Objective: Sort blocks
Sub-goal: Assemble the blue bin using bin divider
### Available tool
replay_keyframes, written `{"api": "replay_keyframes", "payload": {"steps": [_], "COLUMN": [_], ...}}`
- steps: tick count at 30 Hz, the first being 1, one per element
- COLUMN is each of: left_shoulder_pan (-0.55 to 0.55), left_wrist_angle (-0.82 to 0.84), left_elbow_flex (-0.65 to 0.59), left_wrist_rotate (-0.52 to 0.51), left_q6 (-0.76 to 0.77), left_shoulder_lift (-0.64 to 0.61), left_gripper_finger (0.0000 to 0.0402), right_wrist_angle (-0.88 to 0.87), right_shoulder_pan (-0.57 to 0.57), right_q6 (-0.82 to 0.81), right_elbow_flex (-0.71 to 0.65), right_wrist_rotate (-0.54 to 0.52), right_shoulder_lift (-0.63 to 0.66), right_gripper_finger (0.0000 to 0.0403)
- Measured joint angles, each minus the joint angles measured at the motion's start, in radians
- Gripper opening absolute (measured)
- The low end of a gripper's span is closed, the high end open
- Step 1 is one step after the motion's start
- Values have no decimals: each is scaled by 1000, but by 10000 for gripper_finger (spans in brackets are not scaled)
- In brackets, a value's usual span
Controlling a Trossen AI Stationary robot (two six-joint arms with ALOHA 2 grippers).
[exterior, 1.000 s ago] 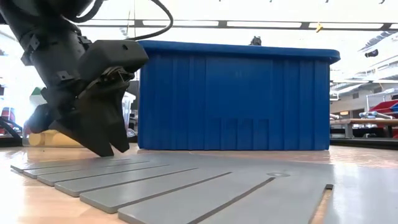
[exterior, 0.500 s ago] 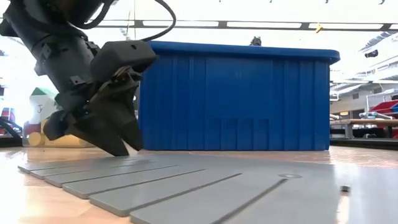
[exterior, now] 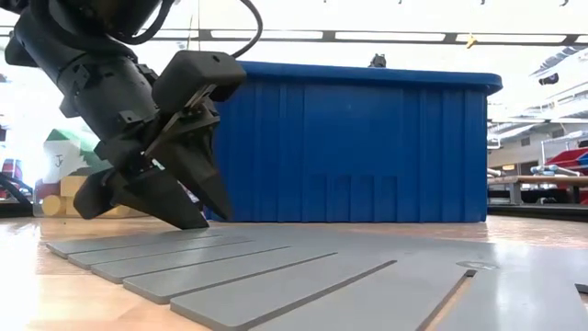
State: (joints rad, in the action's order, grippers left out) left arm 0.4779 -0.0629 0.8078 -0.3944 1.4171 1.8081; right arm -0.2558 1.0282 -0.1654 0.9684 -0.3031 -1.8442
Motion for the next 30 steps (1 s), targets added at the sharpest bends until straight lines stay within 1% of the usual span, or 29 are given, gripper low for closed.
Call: {"api": "replay_keyframes", "payload": {"steps": [5, 11, 14, 15, 18, 21, 22, 25, 27, 30], "left_shoulder_pan": [1, 3, 3, 3, 2, 2, 2, 4, 4, 8], "left_wrist_angle": [7, 20, 19, 13, 5, 6, 6, 2, -6, -16], "left_elbow_flex": [2, 6, 7, 7, 10, 10, 10, 9, 8, 20], "left_wrist_rotate": [-21, -62, -90, -92, -94, -106, -108, -112, -118, -112], "left_q6": [2, 5, 4, 5, 5, 4, 4, 4, -6, -79], "left_shoulder_lift": [1, 1, 1, 1, 3, 3, 3, 3, 3, -12], "left_gripper_finger": [167, 167, 167, 167, 167, 167, 167, 167, 167, 167], "right_wrist_angle": [-29, -112, -160, -179, -266, -349, -377, -383, -388, -408], "right_shoulder_pan": [11, 19, 19, 19, 3, 16, 17, 16, 18, 24], "right_q6": [8, 44, 32, 27, -14, -62, -71, -119, -165, -234], "right_elbow_flex": [22, 72, 93, 99, 122, 149, 154, 173, 192, 229], "right_wrist_rotate": [-15, -27, -35, -90, -168, -196, -192, -176, -122, -31], "right_shoulder_lift": [1, 1, 0, 0, -2, 4, 9, 11, 11, 12], "right_gripper_finger": [164, 162, 160, 159, 154, 149, 148, 146, 146, 146]}}
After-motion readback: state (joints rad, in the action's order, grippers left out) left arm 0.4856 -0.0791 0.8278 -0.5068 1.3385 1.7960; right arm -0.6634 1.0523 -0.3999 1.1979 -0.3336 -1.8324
